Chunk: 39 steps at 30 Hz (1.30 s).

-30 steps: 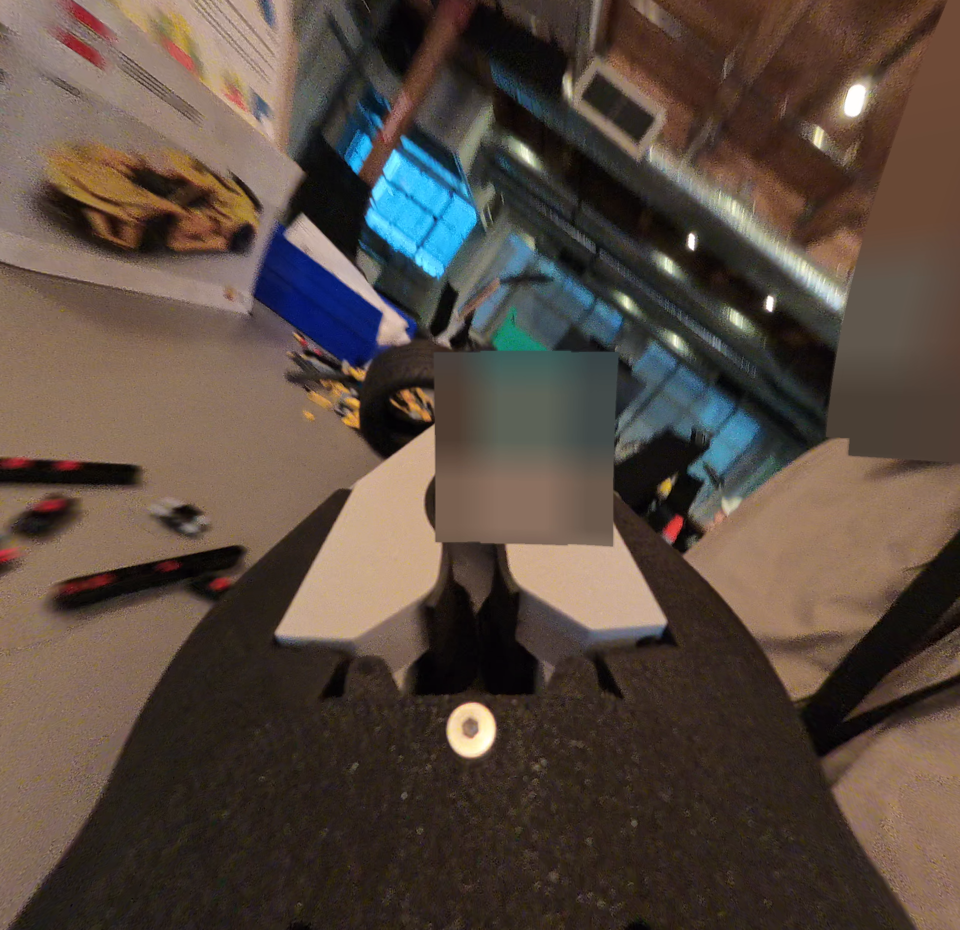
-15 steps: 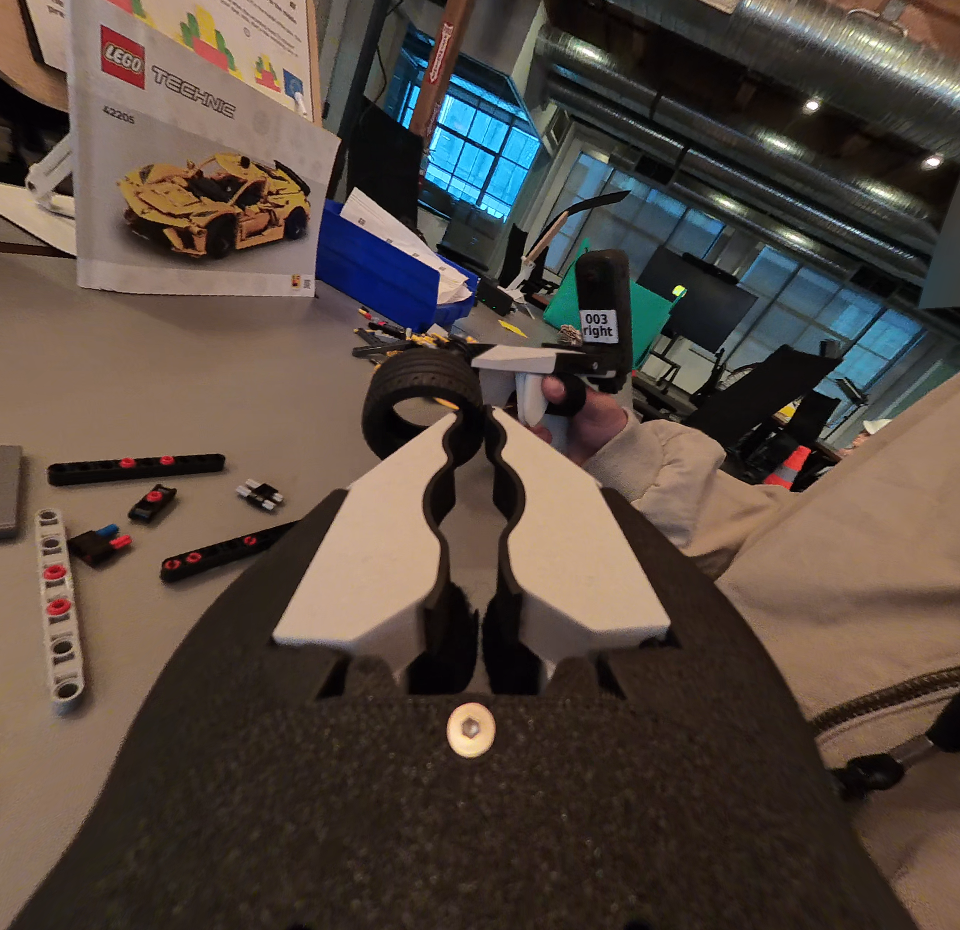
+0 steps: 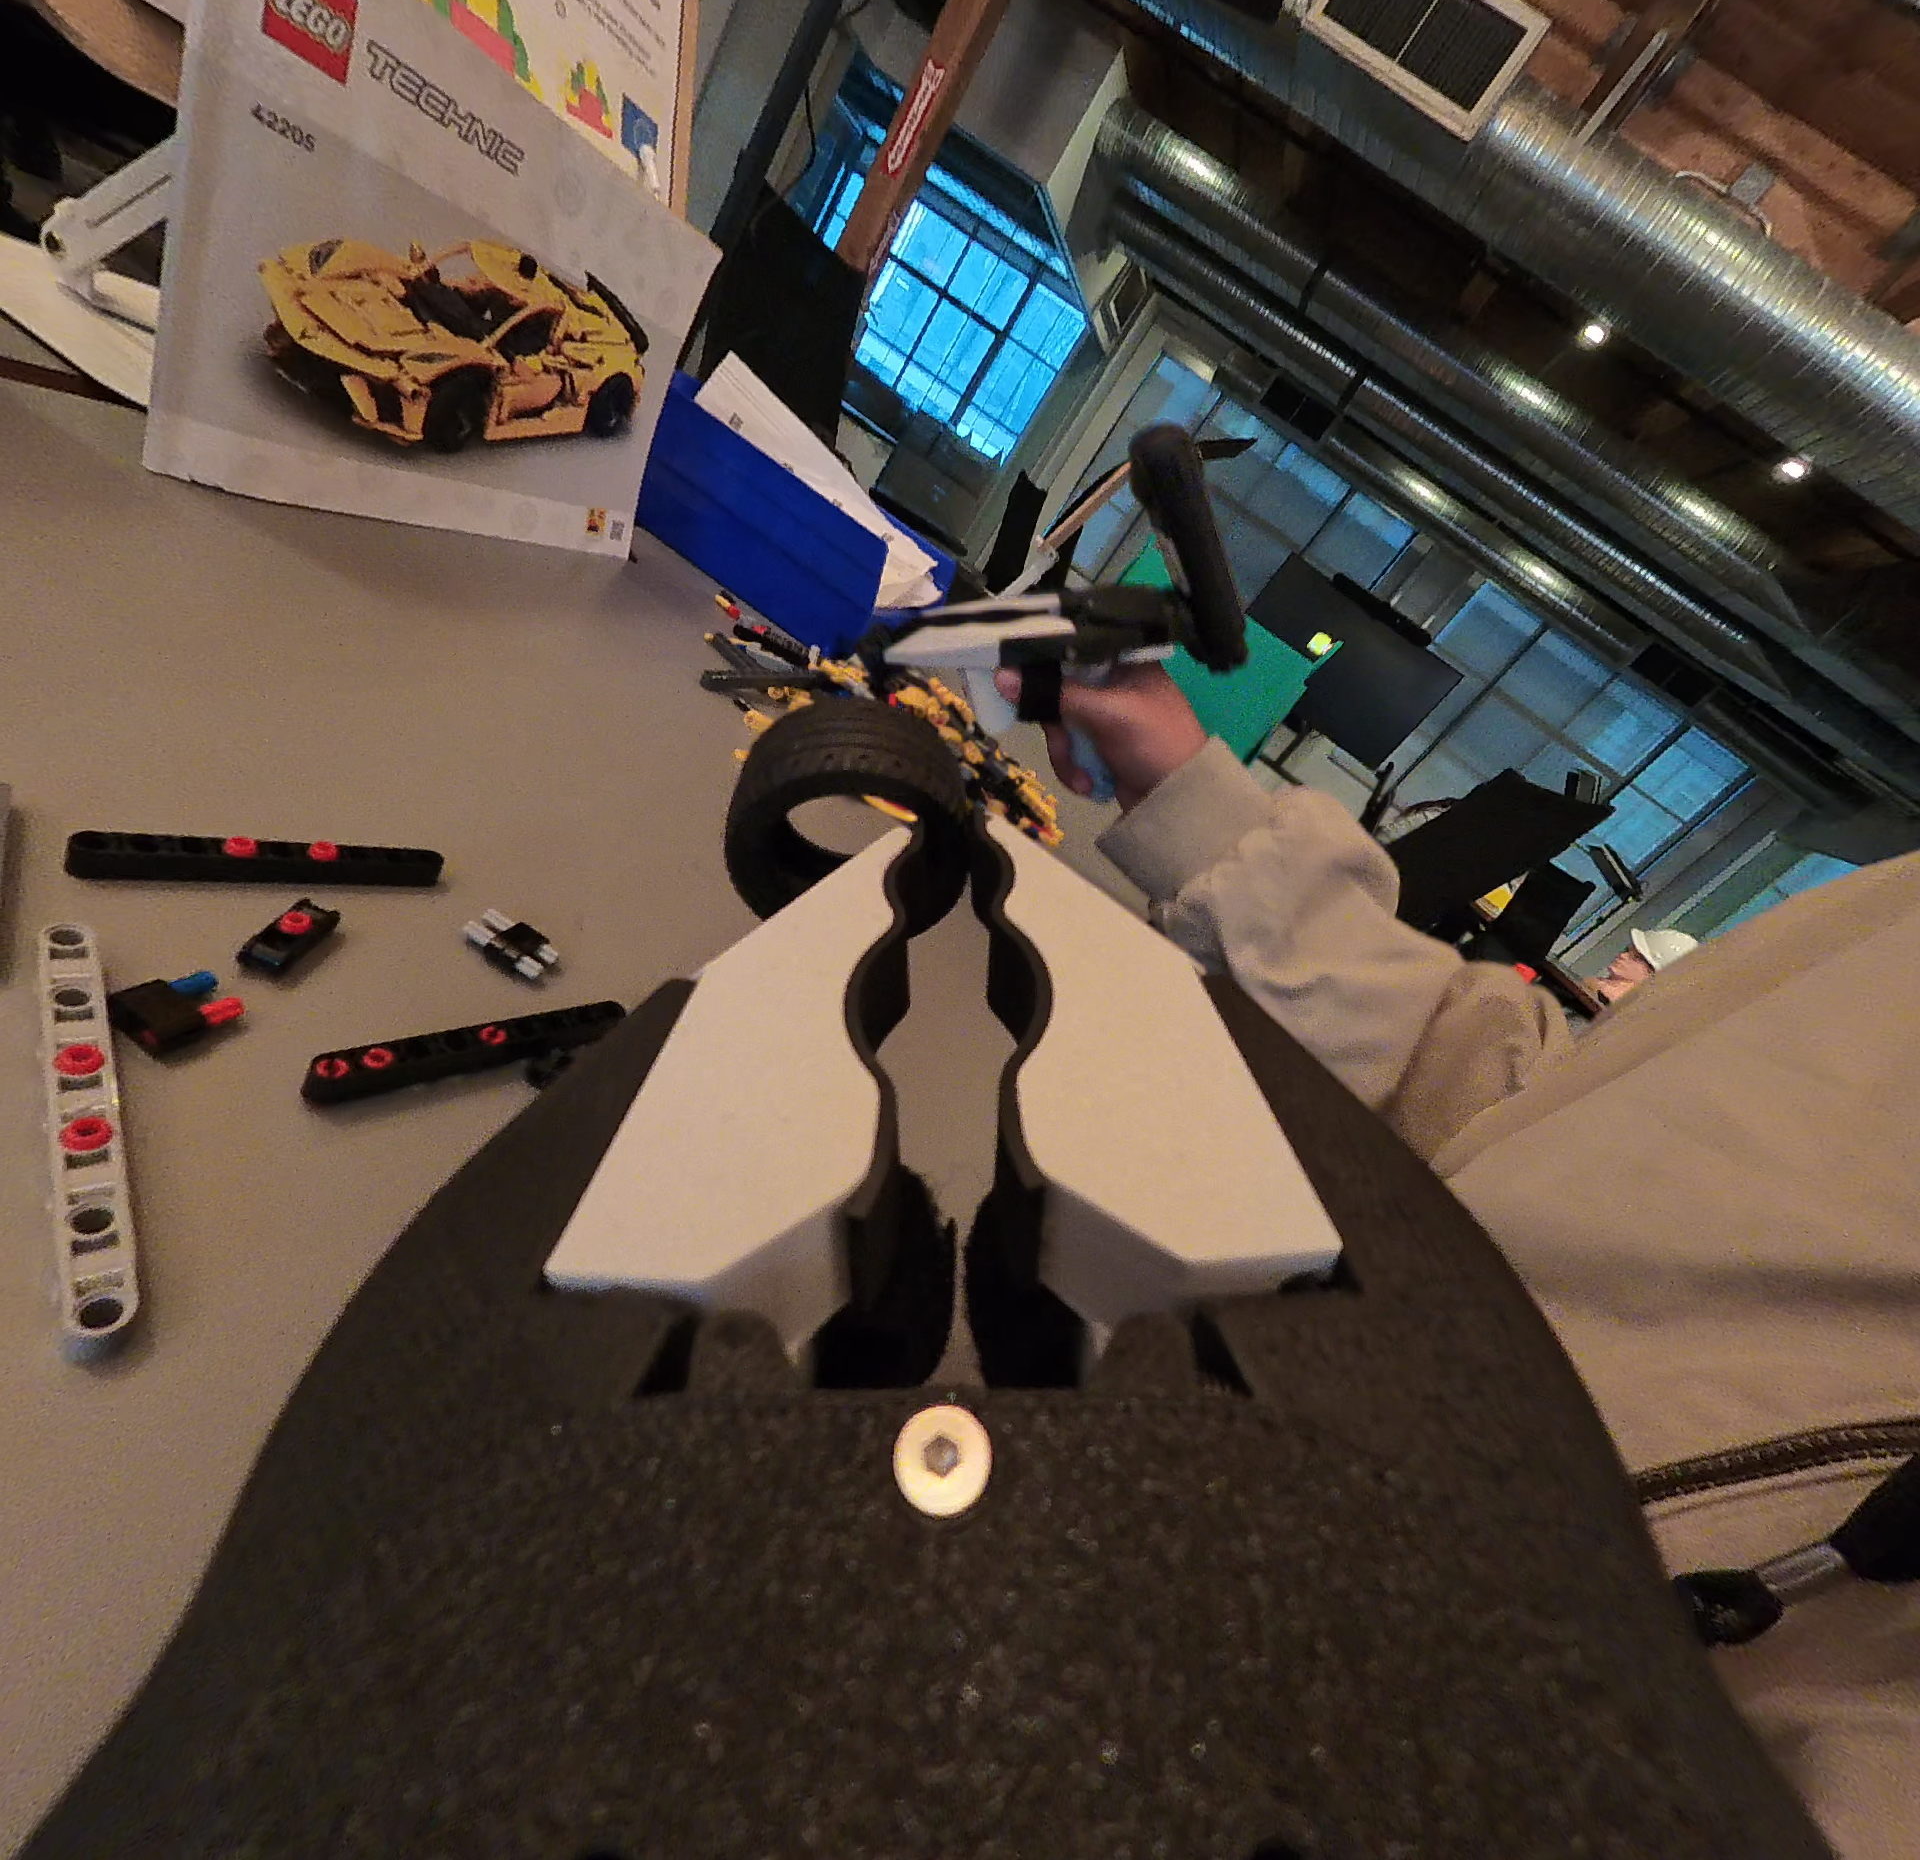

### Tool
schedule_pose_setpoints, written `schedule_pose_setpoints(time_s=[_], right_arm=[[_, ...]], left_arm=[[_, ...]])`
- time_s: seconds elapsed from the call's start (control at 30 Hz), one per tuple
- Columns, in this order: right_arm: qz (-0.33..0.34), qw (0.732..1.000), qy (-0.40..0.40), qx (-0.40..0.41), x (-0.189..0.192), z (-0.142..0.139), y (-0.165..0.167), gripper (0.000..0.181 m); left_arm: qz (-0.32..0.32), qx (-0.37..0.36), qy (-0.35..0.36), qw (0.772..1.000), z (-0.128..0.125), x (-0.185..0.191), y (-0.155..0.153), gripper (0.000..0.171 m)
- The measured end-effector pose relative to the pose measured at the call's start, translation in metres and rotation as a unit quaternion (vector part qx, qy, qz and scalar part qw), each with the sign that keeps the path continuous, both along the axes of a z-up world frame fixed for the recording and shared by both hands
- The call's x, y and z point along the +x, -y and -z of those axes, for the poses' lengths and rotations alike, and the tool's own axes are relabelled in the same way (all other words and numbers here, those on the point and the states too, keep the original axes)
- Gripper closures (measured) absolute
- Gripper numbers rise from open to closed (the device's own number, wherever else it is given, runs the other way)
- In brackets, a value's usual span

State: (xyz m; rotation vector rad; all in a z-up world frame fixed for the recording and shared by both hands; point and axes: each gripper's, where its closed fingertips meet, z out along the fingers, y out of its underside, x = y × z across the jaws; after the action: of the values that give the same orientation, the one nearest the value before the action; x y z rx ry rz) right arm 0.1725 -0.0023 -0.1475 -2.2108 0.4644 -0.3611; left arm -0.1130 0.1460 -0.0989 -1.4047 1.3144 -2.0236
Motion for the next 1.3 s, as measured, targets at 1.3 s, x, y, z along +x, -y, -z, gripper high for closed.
schedule_pose_setpoints(time_s=[1.3], right_arm=[[-0.199, 0.952, -0.231, 0.025, -0.099, -0.003, -0.148, 0.14]], left_arm=[[-0.058, 0.165, 0.008, 0.984, 0.007, 0.009, 0.012, 0.14]])
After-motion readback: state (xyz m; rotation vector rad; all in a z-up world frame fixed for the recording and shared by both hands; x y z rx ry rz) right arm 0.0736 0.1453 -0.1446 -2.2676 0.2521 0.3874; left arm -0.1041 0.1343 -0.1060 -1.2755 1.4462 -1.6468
